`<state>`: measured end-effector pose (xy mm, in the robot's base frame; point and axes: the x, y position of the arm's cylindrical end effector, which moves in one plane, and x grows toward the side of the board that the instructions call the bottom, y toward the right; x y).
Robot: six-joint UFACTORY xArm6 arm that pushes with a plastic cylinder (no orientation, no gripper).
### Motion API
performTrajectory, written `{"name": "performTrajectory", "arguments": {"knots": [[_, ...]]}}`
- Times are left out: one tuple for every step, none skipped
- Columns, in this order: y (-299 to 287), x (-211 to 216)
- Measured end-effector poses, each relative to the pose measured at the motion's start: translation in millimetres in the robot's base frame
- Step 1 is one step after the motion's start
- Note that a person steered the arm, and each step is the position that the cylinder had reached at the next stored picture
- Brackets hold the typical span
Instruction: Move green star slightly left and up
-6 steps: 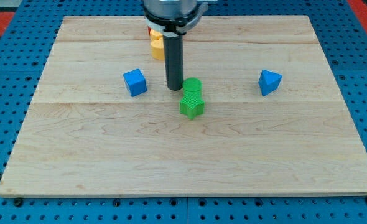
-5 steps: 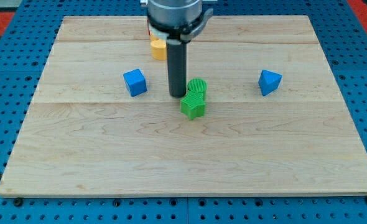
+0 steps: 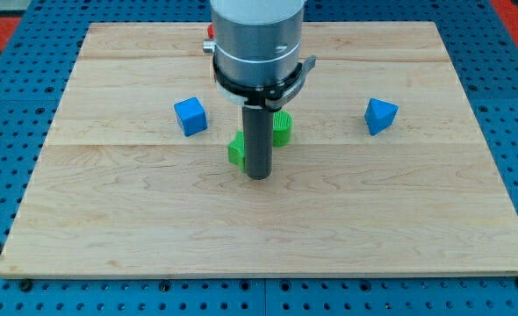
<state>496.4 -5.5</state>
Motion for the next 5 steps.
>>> {"name": "performTrajectory", "arguments": {"knots": [[1.6, 24.0], [-14.1, -8.1], [31.5, -33.3], [59.3, -43.5], [63.4, -43.9]]}}
